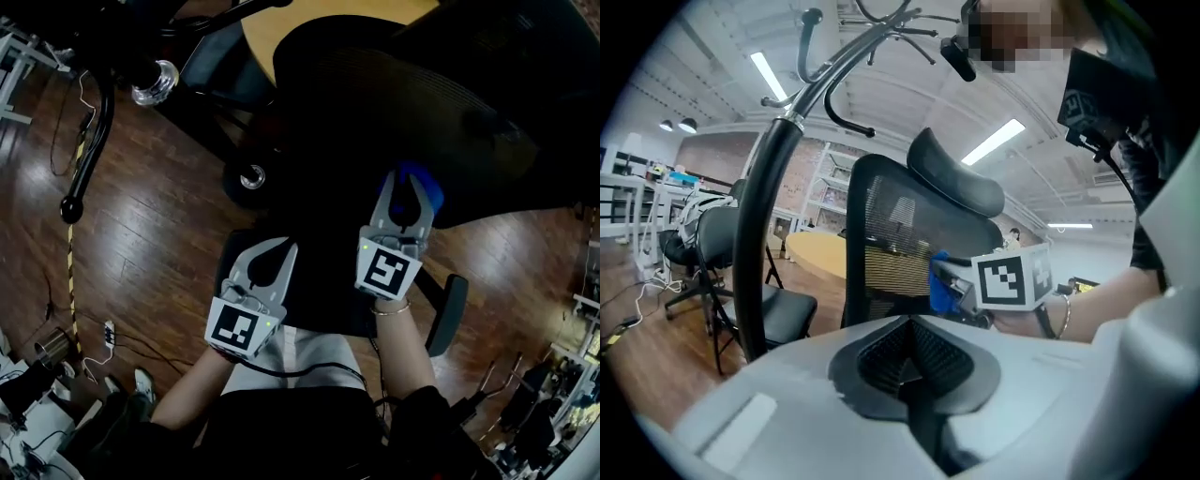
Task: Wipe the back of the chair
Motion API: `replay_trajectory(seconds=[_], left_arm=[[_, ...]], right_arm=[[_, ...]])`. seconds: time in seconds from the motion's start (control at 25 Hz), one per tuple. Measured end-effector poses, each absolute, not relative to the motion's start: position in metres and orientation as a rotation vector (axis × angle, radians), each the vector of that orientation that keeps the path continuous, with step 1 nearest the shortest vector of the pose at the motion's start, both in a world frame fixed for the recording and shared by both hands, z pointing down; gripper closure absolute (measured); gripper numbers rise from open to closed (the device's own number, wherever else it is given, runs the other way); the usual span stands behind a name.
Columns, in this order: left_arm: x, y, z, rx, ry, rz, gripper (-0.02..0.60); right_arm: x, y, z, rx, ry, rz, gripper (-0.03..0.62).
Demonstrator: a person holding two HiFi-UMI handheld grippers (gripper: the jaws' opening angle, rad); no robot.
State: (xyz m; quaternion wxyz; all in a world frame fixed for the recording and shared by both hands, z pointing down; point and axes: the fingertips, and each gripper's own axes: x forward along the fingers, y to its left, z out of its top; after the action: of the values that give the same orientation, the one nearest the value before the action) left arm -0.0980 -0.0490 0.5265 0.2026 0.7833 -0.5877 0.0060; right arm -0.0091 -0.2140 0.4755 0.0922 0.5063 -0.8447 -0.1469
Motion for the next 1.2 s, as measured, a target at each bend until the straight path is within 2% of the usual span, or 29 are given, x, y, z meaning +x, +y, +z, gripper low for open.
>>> replay_trajectory(seconds=[0.12, 0.28, 0.48, 0.64, 0.76, 0.88, 1.2], left_arm=[[-0.110, -0.042, 0.530, 2.181, -1.641, 0.013, 0.574], [-0.124, -0.037, 0.530, 2.185, -1.651, 0.000, 0.574], [-0.135, -0.026, 0.527, 2.156, -1.665, -0.016, 0.574], [-0.137, -0.016, 0.535, 2.142, -1.647, 0.017, 0.574], [-0.126, -0.014, 0.542, 2.157, -1.609, 0.093, 0.574], [-0.110, -0.016, 0.543, 2.202, -1.558, 0.139, 0.574], [-0.063, -0.032, 0.555, 2.204, -1.516, 0.183, 0.574]], right_arm=[[-0.073, -0.185, 0.496, 1.141, -2.490, -0.579, 0.559], [-0.131, -0.160, 0.519, 0.954, -2.545, -0.540, 0.559], [-0.172, -0.148, 0.529, 0.834, -2.633, -0.479, 0.559], [-0.185, -0.138, 0.521, 0.769, -2.830, -0.216, 0.559], [-0.151, -0.141, 0.493, 0.905, -2.921, -0.047, 0.559], [-0.083, -0.145, 0.475, 1.070, -2.867, 0.016, 0.559], [0.192, -0.164, 0.540, 1.539, -2.279, -0.036, 0.559]])
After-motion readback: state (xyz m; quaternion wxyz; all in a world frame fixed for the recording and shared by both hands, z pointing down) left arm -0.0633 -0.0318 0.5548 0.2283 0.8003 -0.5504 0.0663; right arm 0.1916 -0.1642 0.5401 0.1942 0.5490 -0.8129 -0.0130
